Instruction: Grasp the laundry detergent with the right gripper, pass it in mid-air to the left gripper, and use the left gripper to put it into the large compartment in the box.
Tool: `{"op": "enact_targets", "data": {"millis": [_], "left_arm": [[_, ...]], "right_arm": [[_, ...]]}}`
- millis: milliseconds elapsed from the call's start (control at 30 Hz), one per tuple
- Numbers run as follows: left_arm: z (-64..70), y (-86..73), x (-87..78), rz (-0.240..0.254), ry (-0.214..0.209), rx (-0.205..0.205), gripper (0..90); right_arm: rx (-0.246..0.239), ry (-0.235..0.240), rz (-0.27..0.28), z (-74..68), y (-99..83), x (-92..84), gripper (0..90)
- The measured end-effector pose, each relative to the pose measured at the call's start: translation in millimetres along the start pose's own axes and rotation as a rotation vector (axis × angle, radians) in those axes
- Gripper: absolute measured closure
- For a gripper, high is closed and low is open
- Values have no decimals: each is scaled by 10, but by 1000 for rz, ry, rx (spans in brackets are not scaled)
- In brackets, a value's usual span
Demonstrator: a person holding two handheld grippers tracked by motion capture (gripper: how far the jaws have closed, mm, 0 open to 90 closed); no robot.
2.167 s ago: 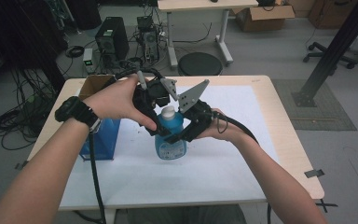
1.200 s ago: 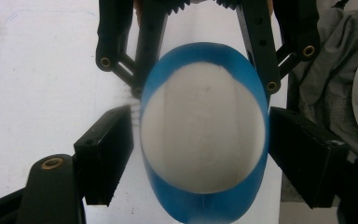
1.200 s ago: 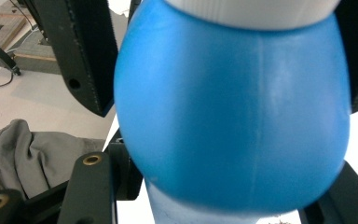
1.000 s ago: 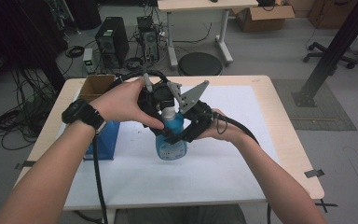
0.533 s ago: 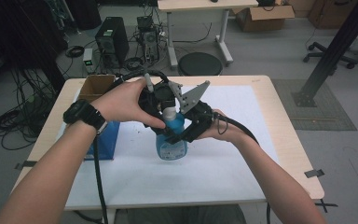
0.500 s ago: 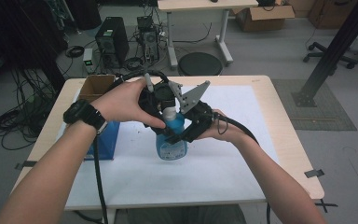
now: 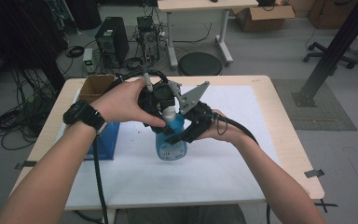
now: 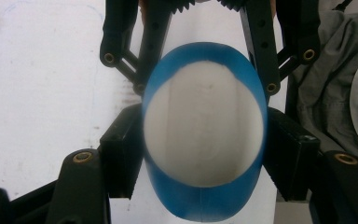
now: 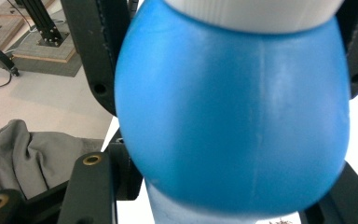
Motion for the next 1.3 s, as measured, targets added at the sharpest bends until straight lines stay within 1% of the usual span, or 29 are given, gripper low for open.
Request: {"op": "enact_targets", "data": {"millis": [200, 233, 300, 400, 467, 500, 533, 567, 600, 633, 667, 700, 733, 767, 800, 833, 867, 900, 933, 967, 1000, 1033, 1067, 1100, 1133, 1167, 1233, 1267, 1300], "left_arm": [[-4, 12, -24, 3, -8, -14, 382], [-6, 13, -34, 4, -19, -24, 382], [-12, 17, -42, 8, -20, -30, 383], [-30, 16, -69, 13, -14, -42, 383], [-52, 3, -127, 19, -13, -67, 383], [-66, -11, -196, 27, -8, -95, 383], [-66, -11, -196, 27, -8, -95, 383], [-79, -24, -253, 31, -4, -115, 383], [-105, -53, -346, 32, 12, -154, 383], [-105, -53, -346, 32, 12, -154, 383], [-141, -85, -446, 34, 40, -203, 383], [-141, -85, -446, 34, 40, -203, 383], [-188, -128, -550, 29, 72, -260, 382], [-188, -128, -550, 29, 72, -260, 382], [-214, -148, -602, 35, 91, -291, 382], [-266, -195, -706, 39, 132, -364, 382], [-297, -222, -761, 47, 155, -404, 382], [-320, -243, -803, 50, 170, -426, 382], [-320, -243, -803, 50, 170, -426, 382], [-383, -307, -928, 82, 212, -495, 382], [-406, -333, -985, 95, 229, -516, 382], [-427, -360, -1042, 117, 246, -550, 382], [-427, -360, -1042, 117, 246, -550, 382], [-465, -415, -1154, 156, 270, -609, 383], [-465, -415, -1154, 156, 270, -609, 382], [-479, -443, -1207, 170, 281, -636, 382], [-511, -502, -1310, 199, 306, -689, 382], [-523, -534, -1359, 208, 319, -717, 382], [-535, -566, -1405, 214, 332, -741, 382]], "right_arm": [[5, 7, 10, 8, 9, -10, 426], [8, 12, 14, 7, 12, -10, 425], [17, 22, 19, 10, 14, -11, 420], [23, 15, 26, 24, 20, -13, 402], [36, -23, 34, 58, 19, -19, 240], [60, -33, -10, 99, -50, -35, 176], [60, -33, -10, 99, -50, -35, 176], [65, -37, -18, 110, -70, -42, 157], [93, -63, -39, 178, -161, -100, 87], [104, -72, -55, 206, -207, -134, 67], [104, -96, -71, 236, -254, -175, 52], [104, -96, -71, 236, -254, -175, 52], [119, -118, -112, 288, -375, -277, 28], [119, -118, -112, 288, -375, -277, 28], [124, -125, -133, 307, -422, -311, 25], [132, -141, -195, 344, -565, -401, 9], [128, -140, -232, 358, -643, -448, 16], [126, -143, -271, 370, -721, -497, 19], [126, -143, -271, 370, -721, -497, 19], [139, -140, -343, 395, -875, -601, 23], [143, -141, -380, 407, -949, -658, 32], [144, -155, -410, 428, -1016, -718, 35], [144, -155, -410, 428, -1016, -718, 35], [167, -154, -452, 453, -1133, -845, 43], [179, -152, -478, 460, -1185, -914, 46], [179, -152, -478, 460, -1185, -914, 46], [179, -171, -522, 489, -1273, -1043, 44], [188, -179, -555, 504, -1336, -1163, 49], [188, -179, -555, 504, -1336, -1163, 49]]}}
Point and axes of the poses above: each handheld gripper's, and its own axes: x roughly forward along the jaws, y roughly out of its top, z roughly to its right, the point moved 7 cm from there along x, roughly forward along the jaws, and after that the axes turned 12 degrees about -y, right-handed, at the moved point
